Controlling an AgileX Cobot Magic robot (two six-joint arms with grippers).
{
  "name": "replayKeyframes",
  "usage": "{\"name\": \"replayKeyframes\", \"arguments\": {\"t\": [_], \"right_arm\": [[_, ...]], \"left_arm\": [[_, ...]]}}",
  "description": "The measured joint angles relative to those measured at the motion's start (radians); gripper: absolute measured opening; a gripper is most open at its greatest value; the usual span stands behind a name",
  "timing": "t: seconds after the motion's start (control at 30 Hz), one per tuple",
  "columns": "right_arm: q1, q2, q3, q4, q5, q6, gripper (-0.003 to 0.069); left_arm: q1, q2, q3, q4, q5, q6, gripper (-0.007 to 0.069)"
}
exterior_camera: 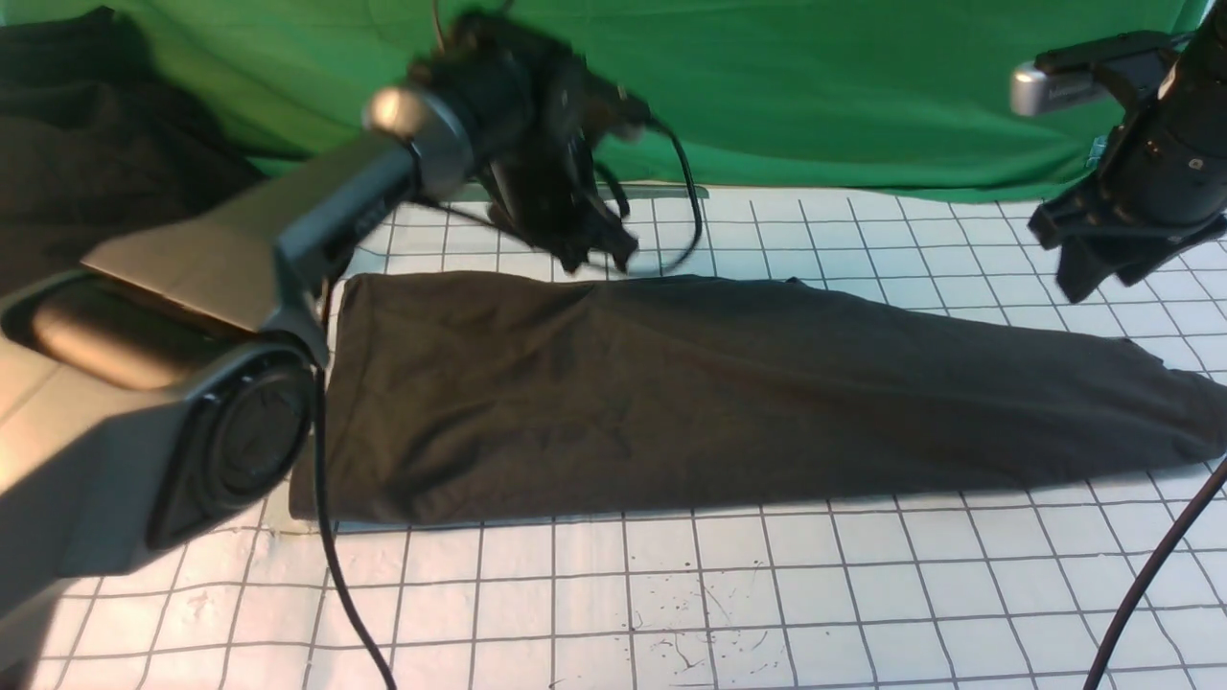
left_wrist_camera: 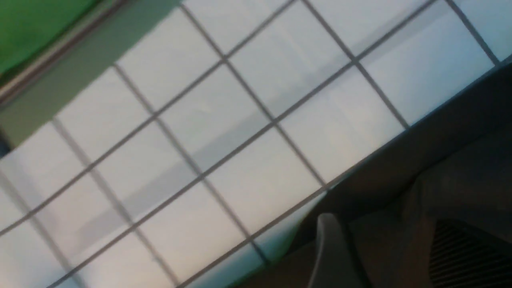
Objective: Fold a long-sleeved shirt over a white checkered tablecloth.
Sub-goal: 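Pull the folded dark garment lengthwise by its ends to straighten it flat on the table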
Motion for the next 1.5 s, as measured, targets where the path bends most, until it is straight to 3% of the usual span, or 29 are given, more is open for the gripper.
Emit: {"name": "replayKeyframes", "arguments": {"t": [0.1,0.17,0.3,0.4,0.53,0.73,0.83,0.97,1.07,1.37,1.5], "right_arm": [[-0.027,0.007,-0.001,-0.014,-0.007,0.013,0.0372],[-0.074,0.032,-0.001,-0.012,-0.011,0.023,0.0403],[-0.168,0.105,-0.001,0.06,-0.038,0.028,0.0427],[-0.201,0.149,-0.001,0.095,-0.078,0.028,0.0428],[-0.217,0.217,-0.001,0.115,-0.152,0.028,0.043],[-0.22,0.289,-0.001,0.139,-0.22,0.006,0.0428],[-0.223,0.304,-0.001,0.143,-0.229,-0.003,0.0405],[-0.228,0.308,-0.001,0.146,-0.246,-0.026,0.0107],[-0.228,0.302,-0.001,0.147,-0.276,-0.029,0.0028],[-0.234,0.273,-0.019,0.144,-0.324,-0.017,0.0021],[-0.247,0.273,-0.019,0.131,-0.339,-0.006,0.0071]], "left_arm": [[0.001,-0.064,-0.03,0.007,0.061,-0.011,0.0351],[0.001,-0.134,-0.035,-0.005,0.118,-0.014,0.0285],[0.004,-0.239,0.045,-0.089,0.146,0.018,0.0059],[0.004,-0.298,0.158,-0.128,0.149,0.021,0.0009],[0.004,-0.384,0.414,-0.155,0.142,0.001,-0.0006],[0.004,-0.51,0.877,-0.221,-0.067,-0.041,-0.0006],[0.004,-0.528,0.978,-0.221,-0.127,-0.055,-0.0006],[0.004,-0.533,1.12,-0.221,-0.234,-0.059,-0.0006],[0.006,-0.534,1.168,-0.221,-0.282,-0.062,-0.0006],[0.006,-0.536,1.195,-0.221,-0.3,-0.07,-0.0006],[0.006,-0.536,1.195,-0.221,-0.301,-0.077,-0.0005]]}}
